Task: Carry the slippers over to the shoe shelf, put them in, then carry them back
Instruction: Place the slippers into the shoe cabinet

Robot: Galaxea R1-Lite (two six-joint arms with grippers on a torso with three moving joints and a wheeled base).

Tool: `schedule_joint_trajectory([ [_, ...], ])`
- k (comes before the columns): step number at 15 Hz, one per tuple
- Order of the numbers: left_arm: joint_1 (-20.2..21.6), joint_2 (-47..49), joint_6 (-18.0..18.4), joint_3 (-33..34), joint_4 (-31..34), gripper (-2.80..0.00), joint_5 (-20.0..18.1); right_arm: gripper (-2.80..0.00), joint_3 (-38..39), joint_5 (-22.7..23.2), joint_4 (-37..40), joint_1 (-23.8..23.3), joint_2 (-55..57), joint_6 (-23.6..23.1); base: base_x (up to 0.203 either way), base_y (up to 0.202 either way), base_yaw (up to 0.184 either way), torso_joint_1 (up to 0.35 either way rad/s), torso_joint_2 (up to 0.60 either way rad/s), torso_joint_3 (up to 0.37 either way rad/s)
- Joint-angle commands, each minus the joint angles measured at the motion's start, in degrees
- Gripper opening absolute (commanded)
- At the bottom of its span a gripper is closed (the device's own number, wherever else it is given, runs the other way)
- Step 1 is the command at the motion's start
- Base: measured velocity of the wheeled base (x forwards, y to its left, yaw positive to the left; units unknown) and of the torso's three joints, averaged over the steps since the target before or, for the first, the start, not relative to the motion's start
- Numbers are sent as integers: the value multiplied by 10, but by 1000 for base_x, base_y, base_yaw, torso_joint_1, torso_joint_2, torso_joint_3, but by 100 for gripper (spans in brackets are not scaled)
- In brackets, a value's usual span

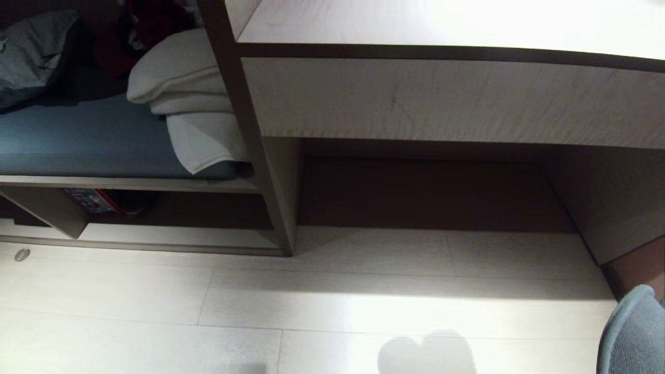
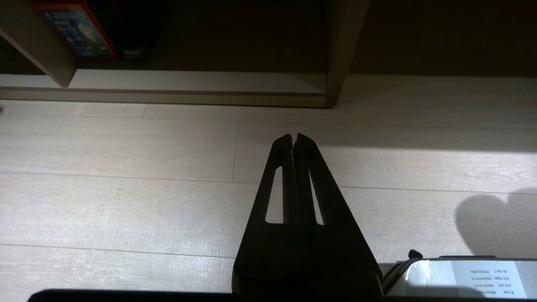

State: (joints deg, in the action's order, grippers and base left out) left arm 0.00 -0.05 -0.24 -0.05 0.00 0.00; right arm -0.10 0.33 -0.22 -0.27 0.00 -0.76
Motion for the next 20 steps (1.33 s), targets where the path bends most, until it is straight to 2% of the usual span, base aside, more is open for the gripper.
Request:
schedule_joint_trajectory([
  [1,0,0,0,0,0,-280,0,-280,0,0,0,0,1,0,0,0,0,2,6,199],
  [20,0,0,0,0,-1,-280,0,-280,0,0,0,0,1,0,0,0,0,3,3,203],
])
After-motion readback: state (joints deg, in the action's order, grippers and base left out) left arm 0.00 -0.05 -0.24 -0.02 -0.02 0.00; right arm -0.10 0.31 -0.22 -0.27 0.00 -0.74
